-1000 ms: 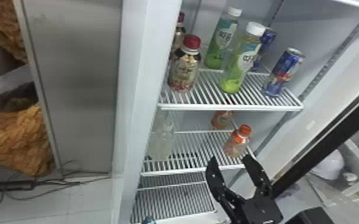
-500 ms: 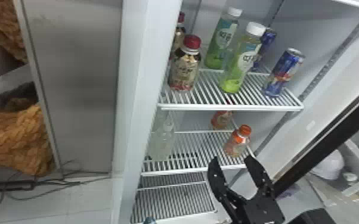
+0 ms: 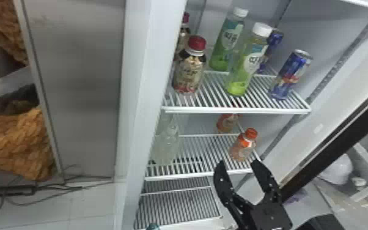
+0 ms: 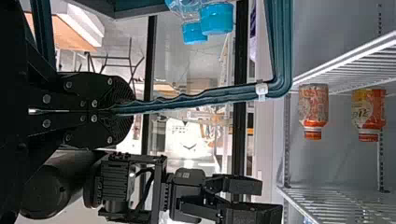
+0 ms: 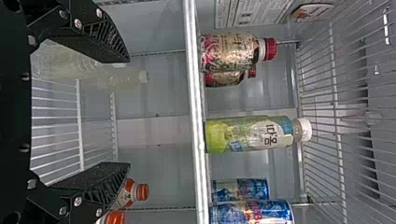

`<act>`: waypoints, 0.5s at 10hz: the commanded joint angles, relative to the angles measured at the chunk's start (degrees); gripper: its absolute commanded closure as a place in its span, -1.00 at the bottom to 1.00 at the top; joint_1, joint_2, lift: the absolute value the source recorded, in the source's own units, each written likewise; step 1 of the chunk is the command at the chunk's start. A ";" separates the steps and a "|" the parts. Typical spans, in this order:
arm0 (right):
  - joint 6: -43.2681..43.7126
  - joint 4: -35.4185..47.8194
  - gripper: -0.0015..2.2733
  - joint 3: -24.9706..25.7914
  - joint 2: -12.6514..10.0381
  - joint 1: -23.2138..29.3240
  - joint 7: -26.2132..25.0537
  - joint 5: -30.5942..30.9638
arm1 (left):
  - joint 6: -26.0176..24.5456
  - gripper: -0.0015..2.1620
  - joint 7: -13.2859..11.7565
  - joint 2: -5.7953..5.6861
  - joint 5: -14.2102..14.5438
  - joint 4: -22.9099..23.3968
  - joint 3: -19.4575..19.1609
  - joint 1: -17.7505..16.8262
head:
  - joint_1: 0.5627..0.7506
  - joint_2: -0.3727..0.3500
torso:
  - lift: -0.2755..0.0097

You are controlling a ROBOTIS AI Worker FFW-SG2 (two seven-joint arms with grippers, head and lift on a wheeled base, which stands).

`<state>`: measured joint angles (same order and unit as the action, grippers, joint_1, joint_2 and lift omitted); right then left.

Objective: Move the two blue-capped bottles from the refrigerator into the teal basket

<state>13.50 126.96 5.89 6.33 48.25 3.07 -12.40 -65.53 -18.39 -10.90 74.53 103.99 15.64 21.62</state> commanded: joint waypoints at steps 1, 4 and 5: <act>0.00 -0.05 -0.78 0.00 0.00 -0.16 -0.08 -0.08 | 0.00 0.05 0.02 0.00 0.00 0.00 0.00 0.03 | 0.41 -0.94 | -0.02; 0.00 -0.05 -0.78 0.00 -0.09 -0.30 -0.17 -0.17 | 0.00 0.05 0.02 0.00 0.00 0.00 -0.09 -0.11 | 0.41 -0.94 | -0.02; 0.00 -0.05 -0.78 0.00 -0.09 -0.30 -0.26 -0.17 | 0.00 0.05 0.02 0.00 0.00 0.00 -0.09 -0.11 | 0.41 -0.94 | -0.02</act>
<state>13.50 126.91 5.89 6.24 48.00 2.82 -12.56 -65.53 -18.37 -10.90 74.53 103.99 15.56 21.51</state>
